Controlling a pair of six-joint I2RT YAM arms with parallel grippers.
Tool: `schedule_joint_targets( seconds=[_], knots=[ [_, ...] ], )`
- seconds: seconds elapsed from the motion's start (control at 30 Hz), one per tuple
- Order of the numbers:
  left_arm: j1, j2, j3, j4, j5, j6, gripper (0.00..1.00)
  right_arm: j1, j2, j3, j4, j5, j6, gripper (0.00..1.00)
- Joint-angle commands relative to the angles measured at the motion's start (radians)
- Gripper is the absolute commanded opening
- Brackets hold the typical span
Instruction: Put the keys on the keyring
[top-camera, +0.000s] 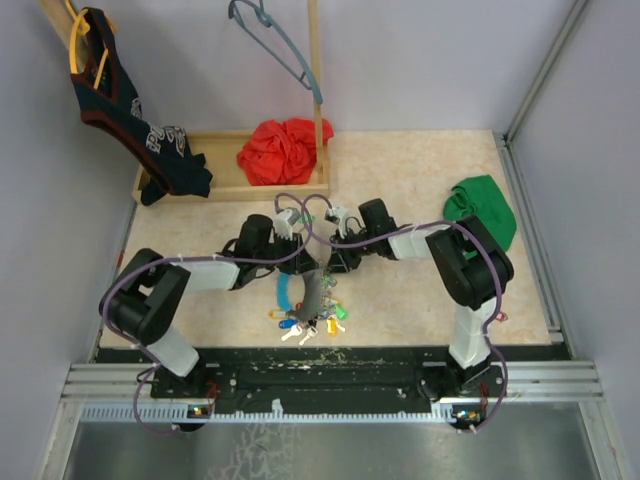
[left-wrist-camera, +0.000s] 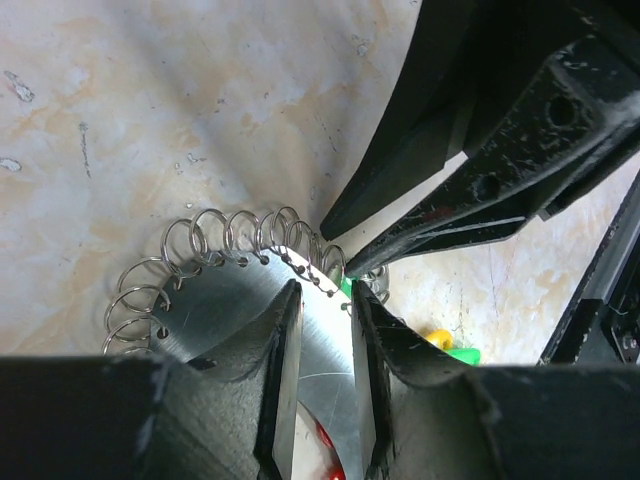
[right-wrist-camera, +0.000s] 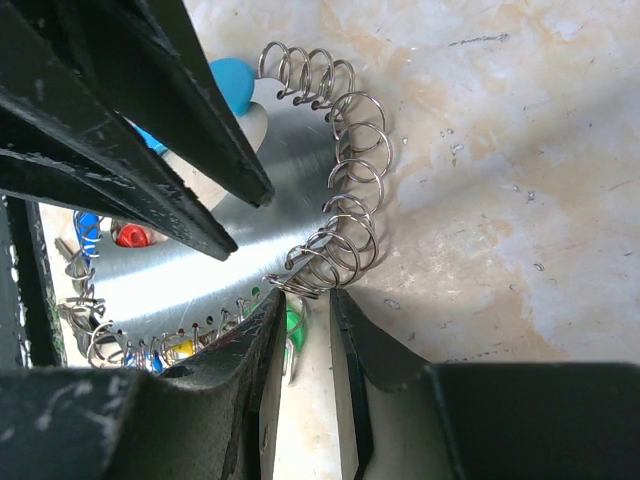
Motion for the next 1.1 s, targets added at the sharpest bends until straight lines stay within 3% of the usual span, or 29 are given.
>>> schedule_joint_targets(
  seconds=[0.0, 0.2, 0.5, 1.07],
  knots=[
    [-0.030, -0.054, -0.011, -0.025, -0.020, 0.070, 0.31, -0.006, -0.030, 0.001, 0.041, -0.004, -0.008, 0.25],
    [-0.071, -0.045, -0.009, 0.005, -0.076, 0.114, 0.30, -0.014, -0.134, -0.042, -0.023, 0.153, -0.012, 0.26],
    [-0.130, -0.013, 0.032, -0.045, -0.191, 0.138, 0.27, -0.038, -0.360, -0.189, 0.068, 0.389, 0.104, 0.35],
    [-0.159, 0.030, 0.064, -0.068, -0.219, 0.135, 0.25, -0.041, -0.366, -0.213, 0.113, 0.364, 0.106, 0.36]
  ],
)
